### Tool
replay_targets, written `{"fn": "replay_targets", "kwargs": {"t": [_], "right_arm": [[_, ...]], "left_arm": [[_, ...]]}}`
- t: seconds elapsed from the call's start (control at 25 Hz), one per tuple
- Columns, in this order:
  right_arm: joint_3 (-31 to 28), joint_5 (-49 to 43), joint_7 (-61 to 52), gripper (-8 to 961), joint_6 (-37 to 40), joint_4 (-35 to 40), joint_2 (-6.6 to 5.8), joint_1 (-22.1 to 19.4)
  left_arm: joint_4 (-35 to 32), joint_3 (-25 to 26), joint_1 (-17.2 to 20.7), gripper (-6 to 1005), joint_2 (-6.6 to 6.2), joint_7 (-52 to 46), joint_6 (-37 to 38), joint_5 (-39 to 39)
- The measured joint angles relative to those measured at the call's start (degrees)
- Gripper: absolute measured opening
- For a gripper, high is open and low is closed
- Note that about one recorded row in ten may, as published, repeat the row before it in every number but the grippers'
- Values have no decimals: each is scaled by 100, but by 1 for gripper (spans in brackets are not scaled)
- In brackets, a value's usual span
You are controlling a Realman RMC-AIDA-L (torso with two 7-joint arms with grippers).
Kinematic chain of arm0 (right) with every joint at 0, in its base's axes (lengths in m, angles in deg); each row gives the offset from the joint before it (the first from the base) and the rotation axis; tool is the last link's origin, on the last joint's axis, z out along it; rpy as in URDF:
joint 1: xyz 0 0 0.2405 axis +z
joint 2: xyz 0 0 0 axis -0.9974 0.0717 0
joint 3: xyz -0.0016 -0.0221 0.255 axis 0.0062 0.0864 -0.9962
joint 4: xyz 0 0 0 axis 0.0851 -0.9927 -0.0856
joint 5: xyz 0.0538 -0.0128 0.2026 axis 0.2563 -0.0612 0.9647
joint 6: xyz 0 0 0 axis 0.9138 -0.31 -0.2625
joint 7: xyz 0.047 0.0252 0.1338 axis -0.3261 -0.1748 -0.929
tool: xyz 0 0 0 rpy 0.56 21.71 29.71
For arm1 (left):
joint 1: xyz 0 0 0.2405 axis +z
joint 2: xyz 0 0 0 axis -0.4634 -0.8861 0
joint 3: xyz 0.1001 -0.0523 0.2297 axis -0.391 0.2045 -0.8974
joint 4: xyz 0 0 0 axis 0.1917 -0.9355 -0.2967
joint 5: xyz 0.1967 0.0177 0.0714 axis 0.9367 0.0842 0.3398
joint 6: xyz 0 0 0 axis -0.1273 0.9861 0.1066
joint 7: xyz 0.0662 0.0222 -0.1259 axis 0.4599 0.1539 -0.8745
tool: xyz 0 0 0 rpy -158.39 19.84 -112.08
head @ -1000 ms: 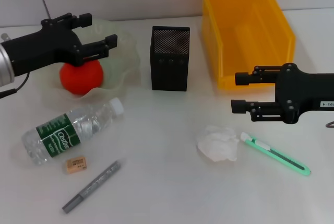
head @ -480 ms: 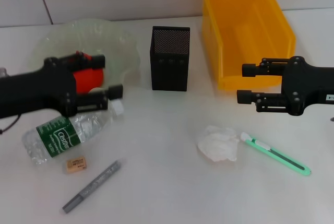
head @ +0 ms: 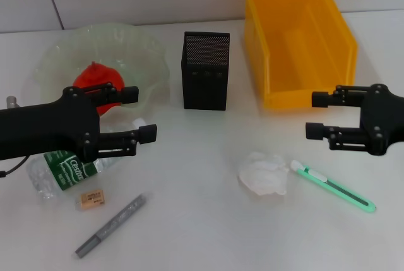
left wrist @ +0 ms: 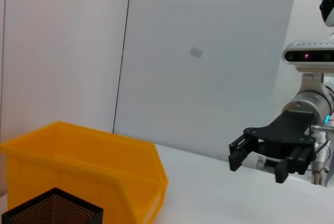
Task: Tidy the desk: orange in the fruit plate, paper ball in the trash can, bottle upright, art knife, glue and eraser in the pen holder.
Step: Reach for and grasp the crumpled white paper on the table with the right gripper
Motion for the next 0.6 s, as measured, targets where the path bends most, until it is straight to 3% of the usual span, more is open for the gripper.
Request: {"fn": "replay_targets", "kwargs": {"t": [0.28, 0.6], "right_arm": [[-69, 6, -45, 671, 197, 182, 34, -267], [-49, -267, -746, 671, 150, 236, -50, -130]], "left_arm": [[-18, 4, -34, 815, 20, -11, 21, -1], [-18, -16, -70, 815, 25, -87, 13, -7]]}}
